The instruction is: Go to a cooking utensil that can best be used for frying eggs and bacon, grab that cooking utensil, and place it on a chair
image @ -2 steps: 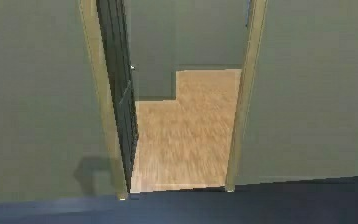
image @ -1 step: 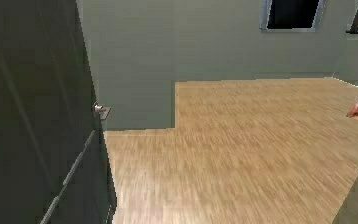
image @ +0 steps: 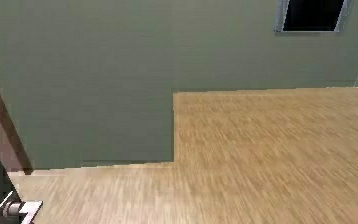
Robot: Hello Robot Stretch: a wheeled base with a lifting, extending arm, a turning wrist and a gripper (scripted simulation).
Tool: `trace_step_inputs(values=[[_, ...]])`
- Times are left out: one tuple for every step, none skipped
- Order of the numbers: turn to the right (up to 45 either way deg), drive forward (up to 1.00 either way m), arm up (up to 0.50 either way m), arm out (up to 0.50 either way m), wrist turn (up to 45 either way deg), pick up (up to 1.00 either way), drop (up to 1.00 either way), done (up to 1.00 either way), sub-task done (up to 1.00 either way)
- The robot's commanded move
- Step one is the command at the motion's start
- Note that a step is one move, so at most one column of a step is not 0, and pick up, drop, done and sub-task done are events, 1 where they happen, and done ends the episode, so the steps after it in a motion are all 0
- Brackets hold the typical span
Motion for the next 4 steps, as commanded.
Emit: trace_step_inputs(values=[[45.0, 0.00, 0.00, 0.00, 0.0, 0.00, 0.00, 0.00, 0.00], [9.0, 0.00, 0.00, 0.00, 0.0, 0.00, 0.00, 0.00, 0.00], [0.0, 0.35, 0.00, 0.00, 0.0, 0.00, 0.00, 0.00, 0.00], [-45.0, 0.00, 0.00, 0.00, 0.0, 0.00, 0.00, 0.00, 0.00]])
